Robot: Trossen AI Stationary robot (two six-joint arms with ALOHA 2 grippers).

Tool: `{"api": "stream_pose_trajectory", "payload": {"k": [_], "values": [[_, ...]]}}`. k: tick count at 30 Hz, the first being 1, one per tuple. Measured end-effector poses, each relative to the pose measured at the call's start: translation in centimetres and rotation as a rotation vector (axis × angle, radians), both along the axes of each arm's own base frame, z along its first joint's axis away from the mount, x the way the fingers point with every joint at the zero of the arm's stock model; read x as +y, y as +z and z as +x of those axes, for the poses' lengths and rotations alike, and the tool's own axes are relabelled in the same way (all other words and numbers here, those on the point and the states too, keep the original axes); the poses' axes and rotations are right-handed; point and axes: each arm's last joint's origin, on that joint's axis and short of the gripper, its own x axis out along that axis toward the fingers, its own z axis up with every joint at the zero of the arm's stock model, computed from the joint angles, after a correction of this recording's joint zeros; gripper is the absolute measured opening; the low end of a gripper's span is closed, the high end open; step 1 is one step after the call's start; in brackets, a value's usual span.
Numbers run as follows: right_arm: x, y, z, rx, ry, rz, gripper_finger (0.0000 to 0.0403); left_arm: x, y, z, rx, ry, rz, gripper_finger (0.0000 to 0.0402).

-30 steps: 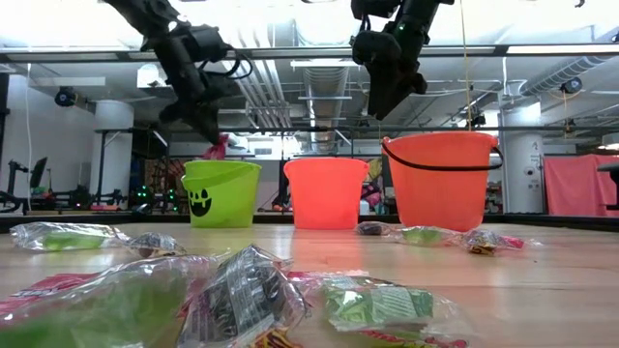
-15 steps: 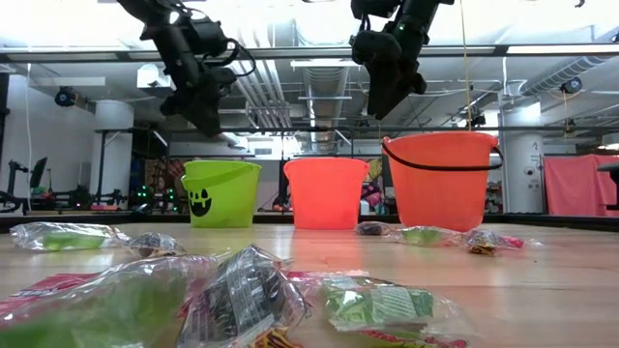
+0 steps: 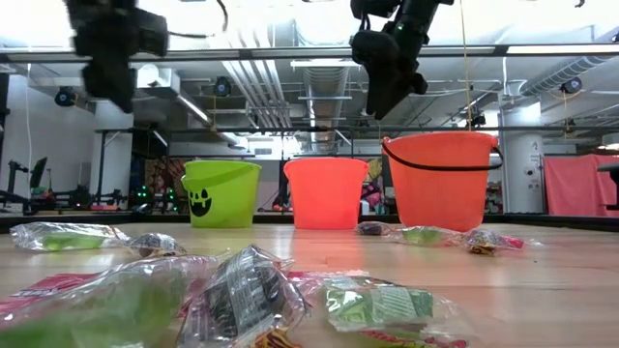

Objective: Sort candy by brand, put in halloween buckets
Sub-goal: Put the green gummy into the left orange bucket

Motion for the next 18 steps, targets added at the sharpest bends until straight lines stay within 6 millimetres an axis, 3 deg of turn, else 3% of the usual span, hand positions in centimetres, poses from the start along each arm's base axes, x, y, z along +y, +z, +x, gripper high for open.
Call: {"api": "stream_pose_trajectory", "payload": {"k": [4,7,11,18], "values": [[-0.1,0.1,0.2,-0.033,-0.022,0.005,0.0139,-4.9,-3.2,-0.1,-0.149,-0.04,0.007,0.0135],[-0.1,0.2,0.3,-0.045,-0.033,0.013,0.0139,-7.3,-6.1,-0.6,-0.146,0.019,0.024,0.0135],[-0.1,0.2,0.3,-0.047,-0.038,0.016,0.0139,-8.8,-9.3,-1.1,-0.063,0.052,0.015,0.0138],[-0.1,0.2,0.3,-0.051,-0.051,0.022,0.0139,-9.3,-12.0,-0.2,-0.018,0.088,0.086,0.016]]}}
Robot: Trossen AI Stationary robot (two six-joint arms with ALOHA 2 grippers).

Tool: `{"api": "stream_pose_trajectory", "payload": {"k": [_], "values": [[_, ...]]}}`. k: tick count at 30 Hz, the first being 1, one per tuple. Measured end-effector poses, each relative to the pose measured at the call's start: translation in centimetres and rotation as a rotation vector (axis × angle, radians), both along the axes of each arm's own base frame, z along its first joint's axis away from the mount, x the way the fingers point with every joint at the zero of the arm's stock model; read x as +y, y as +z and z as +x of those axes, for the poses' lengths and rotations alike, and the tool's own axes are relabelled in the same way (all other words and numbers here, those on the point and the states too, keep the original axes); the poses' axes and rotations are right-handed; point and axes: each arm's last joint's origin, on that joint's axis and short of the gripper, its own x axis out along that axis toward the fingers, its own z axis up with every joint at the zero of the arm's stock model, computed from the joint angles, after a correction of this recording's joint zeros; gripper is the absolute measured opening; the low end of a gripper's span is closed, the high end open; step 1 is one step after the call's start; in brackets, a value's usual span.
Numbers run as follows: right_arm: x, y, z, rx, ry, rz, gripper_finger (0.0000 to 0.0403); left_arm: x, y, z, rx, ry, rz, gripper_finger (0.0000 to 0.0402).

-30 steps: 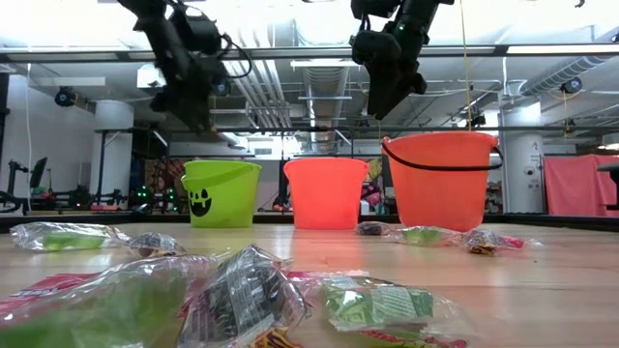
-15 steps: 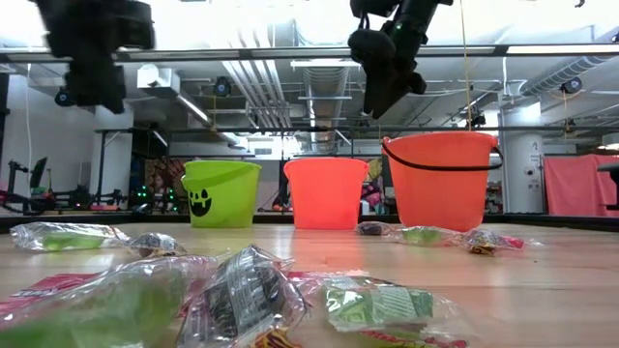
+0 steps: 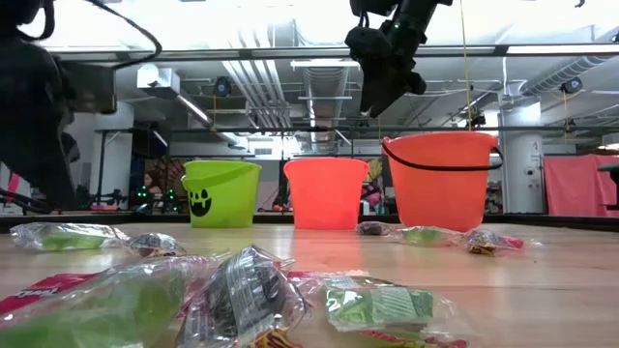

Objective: Sort candy by brand, put in halloween buckets
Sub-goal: Put the green gummy into the left orange bucket

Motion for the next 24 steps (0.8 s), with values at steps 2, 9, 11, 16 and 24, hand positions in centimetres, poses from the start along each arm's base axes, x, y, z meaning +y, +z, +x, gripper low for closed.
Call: {"api": "stream_pose_trajectory", "payload": {"k": [2,9,11,16,24], "values": [[0.0,0.0,0.0,0.0,-0.002,0.001,0.0139,-0.1,-0.5,0.2,0.021,0.016,0.004,0.0164],[0.0,0.0,0.0,0.015,0.059,-0.031,0.0139,-1.3,-1.3,2.0,-0.053,-0.001,-0.056,0.0167],[0.0,0.0,0.0,0.023,0.09,-0.046,0.0139,-1.4,-2.1,2.2,-0.019,0.035,-0.063,0.0167],[0.0,0.0,0.0,0.042,0.163,-0.083,0.0139,-1.6,-3.3,2.6,0.014,0.111,-0.068,0.0158],[0.1,0.0,0.0,0.056,0.256,-0.111,0.0139,-1.6,-2.9,2.4,0.007,0.152,-0.121,0.002]]}}
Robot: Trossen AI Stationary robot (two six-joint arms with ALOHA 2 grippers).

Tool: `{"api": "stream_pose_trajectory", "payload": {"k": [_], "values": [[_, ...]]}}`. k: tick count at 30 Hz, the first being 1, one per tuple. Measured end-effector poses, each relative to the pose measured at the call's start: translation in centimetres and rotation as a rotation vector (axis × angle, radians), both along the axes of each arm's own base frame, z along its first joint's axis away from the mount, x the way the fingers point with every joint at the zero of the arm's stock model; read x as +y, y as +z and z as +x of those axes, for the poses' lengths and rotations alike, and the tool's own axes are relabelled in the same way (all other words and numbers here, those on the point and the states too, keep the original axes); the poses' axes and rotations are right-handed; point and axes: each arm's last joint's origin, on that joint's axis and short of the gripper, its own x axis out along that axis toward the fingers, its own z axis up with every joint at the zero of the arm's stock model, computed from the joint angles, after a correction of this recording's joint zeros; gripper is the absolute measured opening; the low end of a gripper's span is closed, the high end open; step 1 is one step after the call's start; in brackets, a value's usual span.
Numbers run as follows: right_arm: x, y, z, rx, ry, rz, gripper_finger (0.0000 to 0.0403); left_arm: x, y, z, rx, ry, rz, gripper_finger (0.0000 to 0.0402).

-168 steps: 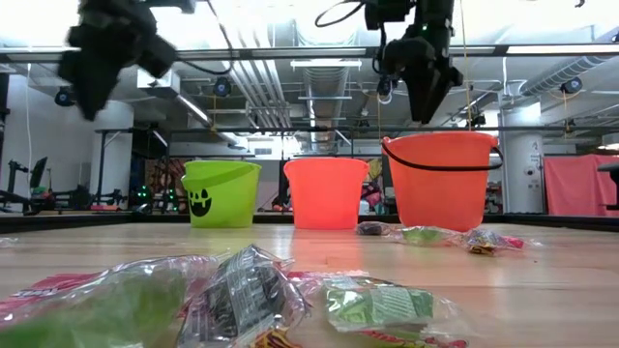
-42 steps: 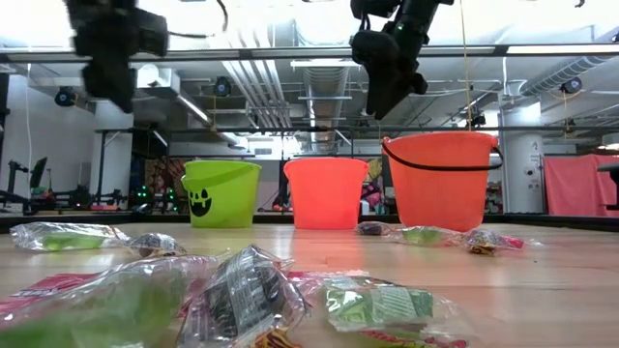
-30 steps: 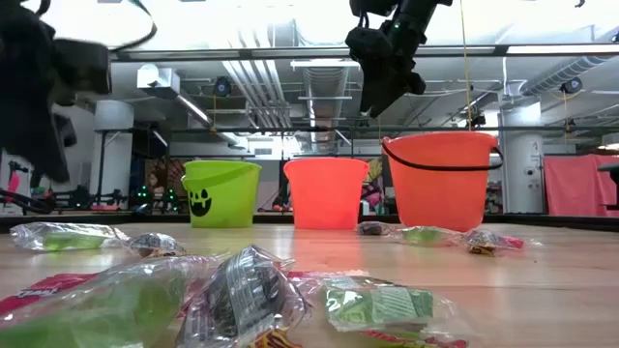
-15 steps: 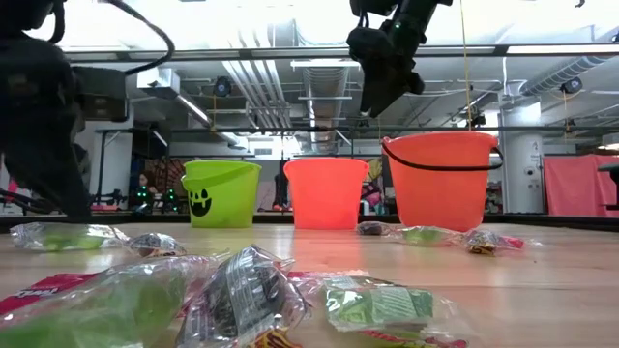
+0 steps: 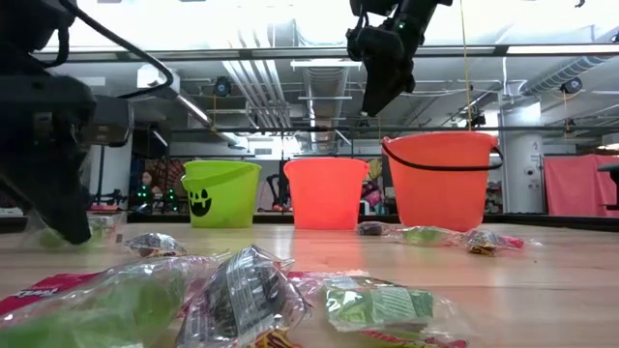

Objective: Sort candy by brand, put in halloween buckets
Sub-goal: Put the green gummy into the left orange bucket

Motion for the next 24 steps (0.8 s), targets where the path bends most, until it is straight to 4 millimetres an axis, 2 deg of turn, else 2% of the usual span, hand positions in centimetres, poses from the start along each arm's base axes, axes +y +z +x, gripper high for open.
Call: {"api": "stream_pose_trajectory", "payload": {"k": [3,5,8,12,16,19,21,24], "values": [[0.0,0.0,0.0,0.006,0.03,-0.014,0.0139,-0.1,0.9,0.1,-0.018,0.017,-0.031,0.0014],[0.0,0.0,0.0,0.01,0.045,-0.021,0.0139,-0.4,2.5,0.8,-0.07,0.018,-0.057,0.0008],[0.0,0.0,0.0,0.011,0.057,-0.023,0.0139,-0.2,6.2,2.3,-0.204,0.031,-0.058,0.0005],[0.1,0.0,0.0,0.009,0.079,-0.011,0.0139,1.7,11.8,4.2,-0.332,0.107,0.145,0.0004],[0.3,0.3,-0.2,-0.009,0.098,0.016,0.0139,5.5,16.7,6.2,-0.319,0.132,0.371,0.0002],[0.4,0.9,-0.7,-0.03,0.102,0.021,0.0139,9.4,19.1,8.1,-0.3,0.088,0.525,0.0002],[0.6,1.6,-1.2,-0.044,0.093,0.022,0.0139,12.3,19.6,9.3,-0.261,0.039,0.586,0.0002],[1.0,2.9,-2.5,-0.076,0.079,0.019,0.0139,16.8,19.2,10.9,-0.252,-0.02,0.596,0.0002]]}}
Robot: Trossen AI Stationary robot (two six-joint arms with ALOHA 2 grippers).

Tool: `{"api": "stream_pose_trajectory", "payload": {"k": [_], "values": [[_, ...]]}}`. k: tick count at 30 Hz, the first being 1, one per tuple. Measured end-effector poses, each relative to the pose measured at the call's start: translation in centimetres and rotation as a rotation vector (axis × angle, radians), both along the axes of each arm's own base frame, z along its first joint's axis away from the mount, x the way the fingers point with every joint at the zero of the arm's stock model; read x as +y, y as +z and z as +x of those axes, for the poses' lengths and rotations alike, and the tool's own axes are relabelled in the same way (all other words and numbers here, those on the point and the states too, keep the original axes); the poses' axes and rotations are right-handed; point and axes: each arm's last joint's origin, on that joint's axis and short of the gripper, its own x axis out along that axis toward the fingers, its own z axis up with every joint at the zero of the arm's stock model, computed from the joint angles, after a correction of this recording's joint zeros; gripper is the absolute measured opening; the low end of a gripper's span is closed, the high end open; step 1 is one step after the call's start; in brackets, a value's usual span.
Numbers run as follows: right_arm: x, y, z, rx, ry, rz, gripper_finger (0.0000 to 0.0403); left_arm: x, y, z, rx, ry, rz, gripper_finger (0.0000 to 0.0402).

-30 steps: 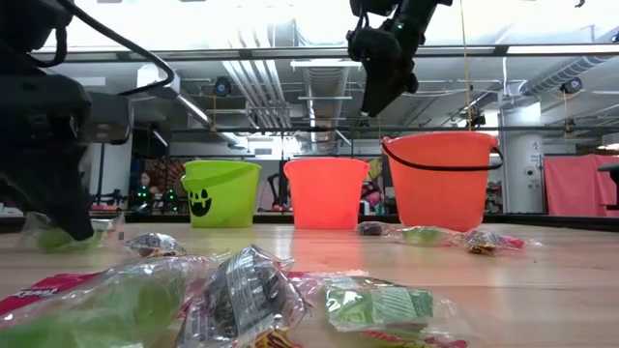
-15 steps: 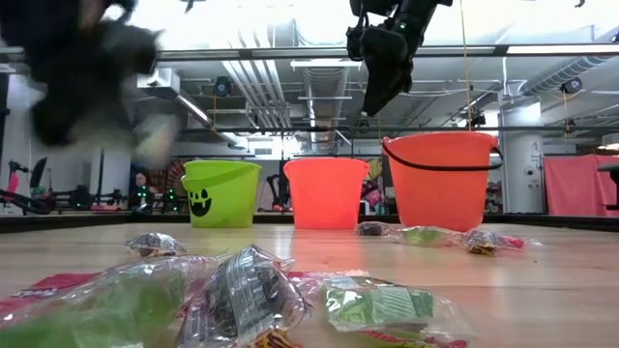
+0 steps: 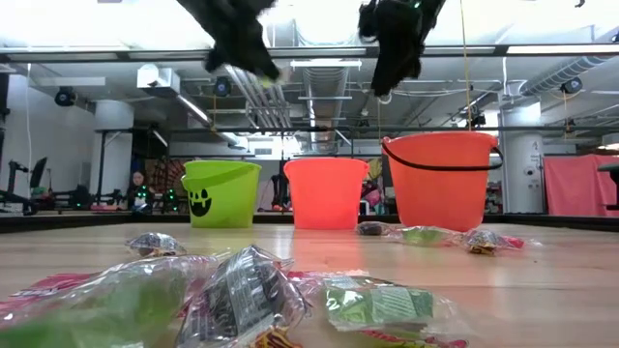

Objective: Sort candy by brand, put in halloween buckets
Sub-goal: Put the green gummy into the left orange bucket

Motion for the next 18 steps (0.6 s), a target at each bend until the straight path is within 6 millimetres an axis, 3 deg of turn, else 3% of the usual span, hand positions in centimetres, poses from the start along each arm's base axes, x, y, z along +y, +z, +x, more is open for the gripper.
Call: {"api": "stream_pose_trajectory", "payload": {"k": [4,7,13,18], "values": [[0.5,2.1,-1.4,-0.096,-0.014,-0.02,0.0139,5.3,-1.3,2.4,-0.019,-0.055,0.0,0.0002],[0.6,3.0,-2.0,-0.148,-0.029,-0.024,0.0139,7.8,-2.7,4.2,0.021,-0.096,-0.01,0.0002],[0.9,3.6,-2.7,-0.166,-0.041,-0.019,0.0139,9.4,-5.2,6.6,0.078,-0.123,-0.034,0.0003],[1.0,3.4,-2.8,-0.153,-0.064,0.016,0.0139,10.3,-6.4,7.5,0.101,-0.078,-0.057,0.0031]]}}
